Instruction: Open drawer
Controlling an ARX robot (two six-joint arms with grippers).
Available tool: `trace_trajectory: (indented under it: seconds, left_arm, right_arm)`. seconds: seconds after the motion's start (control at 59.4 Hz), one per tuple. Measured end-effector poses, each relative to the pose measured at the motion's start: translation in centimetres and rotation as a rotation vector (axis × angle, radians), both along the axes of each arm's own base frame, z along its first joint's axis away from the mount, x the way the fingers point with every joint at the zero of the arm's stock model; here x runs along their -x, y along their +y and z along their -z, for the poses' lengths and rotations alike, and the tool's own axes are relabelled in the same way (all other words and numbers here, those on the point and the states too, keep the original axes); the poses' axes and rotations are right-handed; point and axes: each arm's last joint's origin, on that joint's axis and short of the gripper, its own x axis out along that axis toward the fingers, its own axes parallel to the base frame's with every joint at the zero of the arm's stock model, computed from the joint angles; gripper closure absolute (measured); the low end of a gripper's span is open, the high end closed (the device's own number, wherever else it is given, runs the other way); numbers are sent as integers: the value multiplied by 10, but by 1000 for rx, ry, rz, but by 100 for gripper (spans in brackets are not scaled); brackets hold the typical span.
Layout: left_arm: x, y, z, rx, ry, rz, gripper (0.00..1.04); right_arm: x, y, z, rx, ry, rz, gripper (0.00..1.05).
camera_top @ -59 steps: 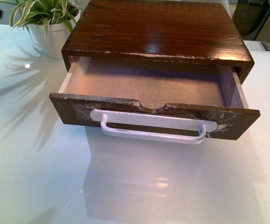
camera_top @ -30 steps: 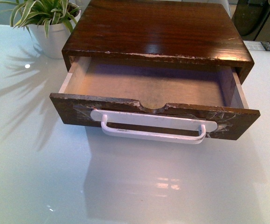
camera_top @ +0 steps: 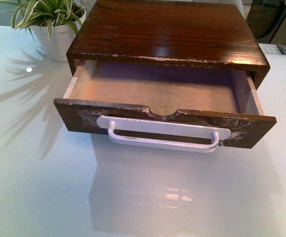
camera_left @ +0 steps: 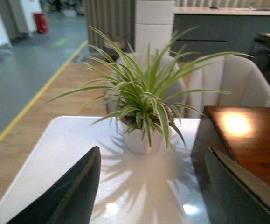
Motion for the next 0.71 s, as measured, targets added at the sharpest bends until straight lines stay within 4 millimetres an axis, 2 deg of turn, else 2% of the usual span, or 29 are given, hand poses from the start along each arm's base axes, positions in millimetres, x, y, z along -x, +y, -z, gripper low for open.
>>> trace_trajectory:
  seconds: [0.168, 0.253, 0.303, 0.539, 0.707]
  left_arm:
    - [20, -26, 24, 8, 4, -56, 73]
    - [32, -41, 36, 7, 3, -54, 98]
    - [38, -47, 42, 11, 1, -55, 103]
    - [55, -63, 56, 10, 1, -50, 103]
    - [63, -70, 62, 10, 4, -75, 103]
  right_arm:
    - [4, -6, 17, 0, 6, -1, 66]
    - [7, -17, 25, -4, -4, -4, 91]
    - [9, -18, 29, -3, -5, 3, 103]
    - [13, -18, 39, -5, -6, 2, 103]
    - [23, -18, 45, -5, -2, 0, 103]
